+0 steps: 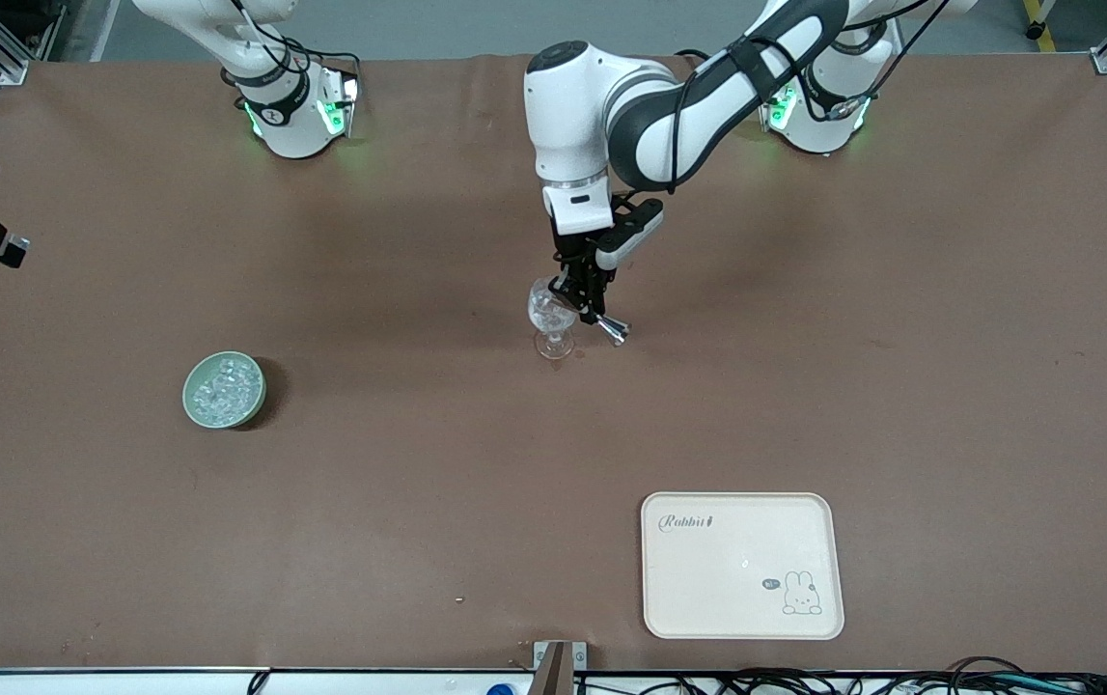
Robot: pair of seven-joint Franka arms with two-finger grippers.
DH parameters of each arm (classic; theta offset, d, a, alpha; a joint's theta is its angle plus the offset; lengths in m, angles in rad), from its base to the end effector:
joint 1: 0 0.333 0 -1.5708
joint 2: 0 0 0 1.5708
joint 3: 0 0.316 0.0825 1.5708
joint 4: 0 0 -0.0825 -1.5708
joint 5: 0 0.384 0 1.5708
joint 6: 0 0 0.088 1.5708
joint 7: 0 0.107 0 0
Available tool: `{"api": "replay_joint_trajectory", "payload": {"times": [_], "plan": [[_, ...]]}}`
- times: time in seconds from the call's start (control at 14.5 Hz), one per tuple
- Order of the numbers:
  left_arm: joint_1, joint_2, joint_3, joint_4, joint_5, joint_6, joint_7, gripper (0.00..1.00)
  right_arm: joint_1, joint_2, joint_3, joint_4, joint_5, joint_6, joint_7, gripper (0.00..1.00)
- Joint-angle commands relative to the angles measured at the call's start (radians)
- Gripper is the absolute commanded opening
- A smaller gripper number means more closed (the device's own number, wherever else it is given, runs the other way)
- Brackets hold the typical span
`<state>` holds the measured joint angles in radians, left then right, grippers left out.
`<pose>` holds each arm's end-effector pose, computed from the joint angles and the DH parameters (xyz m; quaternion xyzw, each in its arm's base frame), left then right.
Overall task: Pour wine and add ice with both arms
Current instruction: 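Tilt the silver jigger over the wine glass with the left gripper, then move the ice to the glass while the left gripper carries the jigger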
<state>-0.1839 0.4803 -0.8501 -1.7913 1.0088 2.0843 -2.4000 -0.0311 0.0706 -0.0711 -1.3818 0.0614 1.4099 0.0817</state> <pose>0.4109 -0.5032 0.3658 0.8672 0.4266 0.2506 0.0563 0.5574 -0.0480 0.6593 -0.9956 0.0875 0.0209 0.0281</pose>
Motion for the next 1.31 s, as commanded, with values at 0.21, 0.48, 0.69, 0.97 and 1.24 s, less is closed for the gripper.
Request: {"api": "replay_joint_trajectory", "payload": {"times": [0.21,0.48,0.69,0.97,1.24], "plan": [[0.012,0.009,-0.041,0.024,0.004,-0.050,-0.011,0.02,-0.001,-0.011,0.008,-0.014,0.003,-0.002,0.007,0.02],[0.018,-0.003,0.017,0.085,-0.261,-0.049,0.059,0.00,0.019,-0.011,0.011,-0.014,0.003,-0.002,0.056,0.02],[0.020,-0.008,0.101,0.141,-0.526,-0.047,0.278,0.00,0.048,-0.011,0.052,-0.014,0.006,0.004,0.153,0.02],[0.020,-0.012,0.261,0.184,-0.862,-0.047,0.557,0.00,0.053,0.018,0.242,-0.016,0.005,0.055,0.421,0.02],[0.020,-0.003,0.492,0.228,-1.313,-0.047,0.838,0.02,0.085,0.129,0.445,-0.034,-0.017,0.193,0.754,0.00]]}}
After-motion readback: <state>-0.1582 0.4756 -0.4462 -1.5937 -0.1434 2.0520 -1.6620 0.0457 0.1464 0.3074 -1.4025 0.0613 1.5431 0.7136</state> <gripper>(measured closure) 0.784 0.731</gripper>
